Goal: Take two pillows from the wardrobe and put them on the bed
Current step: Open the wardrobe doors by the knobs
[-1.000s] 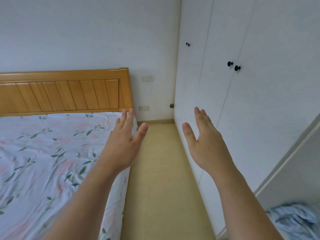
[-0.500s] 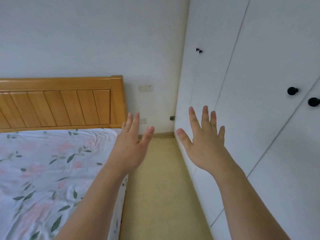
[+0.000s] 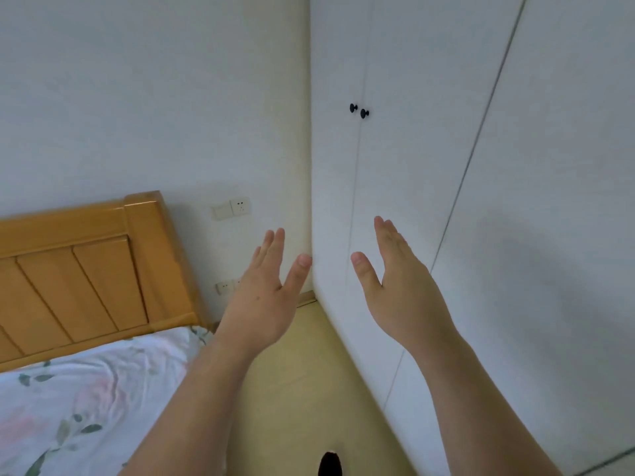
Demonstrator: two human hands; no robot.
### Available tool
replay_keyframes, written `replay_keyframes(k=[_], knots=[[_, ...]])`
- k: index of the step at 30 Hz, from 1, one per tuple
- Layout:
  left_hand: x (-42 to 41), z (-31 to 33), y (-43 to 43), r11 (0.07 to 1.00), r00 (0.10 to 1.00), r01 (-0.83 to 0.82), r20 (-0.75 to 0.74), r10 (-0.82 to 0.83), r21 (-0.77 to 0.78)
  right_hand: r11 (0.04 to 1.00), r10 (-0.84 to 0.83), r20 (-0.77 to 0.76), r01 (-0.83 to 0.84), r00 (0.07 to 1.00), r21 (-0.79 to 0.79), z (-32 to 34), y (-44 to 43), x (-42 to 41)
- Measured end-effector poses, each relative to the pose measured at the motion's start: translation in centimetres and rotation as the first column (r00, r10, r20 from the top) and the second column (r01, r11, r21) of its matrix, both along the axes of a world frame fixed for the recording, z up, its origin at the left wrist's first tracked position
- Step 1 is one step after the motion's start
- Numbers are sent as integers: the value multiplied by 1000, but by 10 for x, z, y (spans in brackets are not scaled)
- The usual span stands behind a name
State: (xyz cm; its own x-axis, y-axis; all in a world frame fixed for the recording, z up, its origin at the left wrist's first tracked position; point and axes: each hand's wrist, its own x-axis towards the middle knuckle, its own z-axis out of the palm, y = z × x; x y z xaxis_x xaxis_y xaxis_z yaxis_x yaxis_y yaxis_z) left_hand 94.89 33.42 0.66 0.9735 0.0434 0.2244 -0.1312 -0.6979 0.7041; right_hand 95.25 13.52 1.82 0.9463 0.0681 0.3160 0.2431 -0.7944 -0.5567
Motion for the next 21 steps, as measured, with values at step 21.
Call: replay_keyframes(k=[21], knots=[[481, 40, 71, 947, 955, 293, 92, -282, -131, 933, -356, 12, 354, 934, 70, 33, 96, 423]])
